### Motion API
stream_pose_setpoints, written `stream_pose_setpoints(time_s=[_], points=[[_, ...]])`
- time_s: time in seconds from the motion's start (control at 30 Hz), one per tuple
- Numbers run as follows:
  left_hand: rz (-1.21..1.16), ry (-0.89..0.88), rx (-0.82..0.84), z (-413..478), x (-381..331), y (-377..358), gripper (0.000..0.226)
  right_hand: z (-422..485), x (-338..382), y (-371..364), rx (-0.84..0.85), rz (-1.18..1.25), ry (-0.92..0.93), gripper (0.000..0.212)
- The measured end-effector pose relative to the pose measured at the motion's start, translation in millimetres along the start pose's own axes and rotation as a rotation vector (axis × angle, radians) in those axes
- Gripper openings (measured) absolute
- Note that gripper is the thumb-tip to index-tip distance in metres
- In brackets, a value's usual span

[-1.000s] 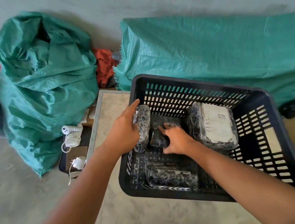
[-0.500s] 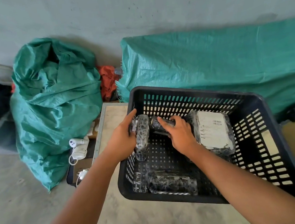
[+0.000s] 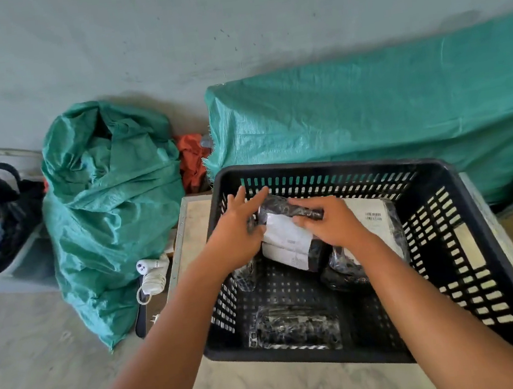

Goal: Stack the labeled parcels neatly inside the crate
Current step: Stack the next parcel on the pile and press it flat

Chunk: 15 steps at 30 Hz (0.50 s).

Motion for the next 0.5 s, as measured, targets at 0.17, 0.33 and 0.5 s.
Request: stream_pose_setpoints(time_s=[0.17, 0.33, 0.5], points=[[0.011, 0.115, 0.303, 12.3, 9.2, -39.9, 0.104, 8.7, -1.9, 26.6, 0.16, 0.086, -0.043, 0.038], [-0.208, 0.078, 0.194, 18.0, 13.1, -57.5, 0.105, 12.0, -10.0, 32.7, 0.19, 0.119, -0.101, 0.033], [-0.206, 0.098, 0.228, 22.9, 28.7, -53.2, 0.1, 13.6, -5.6, 24.1, 0.171, -0.043, -0.021, 0.046]])
Point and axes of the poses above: each hand's wrist, its own z-axis towards the middle knuckle, its own y-axis out of the back of the hand, x = y × z, the point moved 2 cm from there along z, towards the middle knuckle, and after that the axes turned 13 degrees about -y, right-handed, at the moved point
